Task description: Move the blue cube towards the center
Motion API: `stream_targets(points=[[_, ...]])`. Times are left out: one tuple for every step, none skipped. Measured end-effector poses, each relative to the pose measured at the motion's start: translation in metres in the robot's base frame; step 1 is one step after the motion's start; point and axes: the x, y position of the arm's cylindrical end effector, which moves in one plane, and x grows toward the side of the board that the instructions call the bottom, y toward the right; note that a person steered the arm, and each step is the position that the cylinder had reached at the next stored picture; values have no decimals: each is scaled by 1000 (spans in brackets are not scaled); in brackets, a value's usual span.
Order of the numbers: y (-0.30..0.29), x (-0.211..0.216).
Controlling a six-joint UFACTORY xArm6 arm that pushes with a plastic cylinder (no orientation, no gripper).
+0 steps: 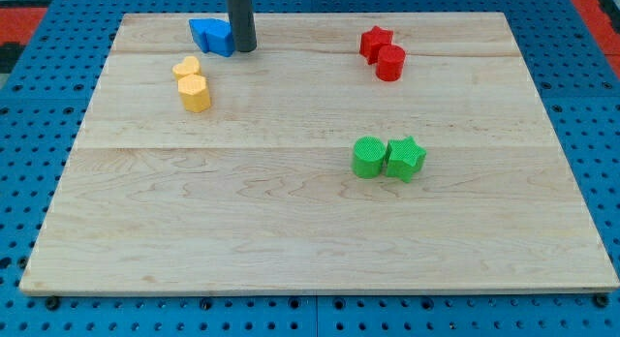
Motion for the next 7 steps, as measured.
stream_targets(points=[[0,0],[3,14],[10,2],[6,-40],[-85,-64],[-118,-63],[-98,-14]])
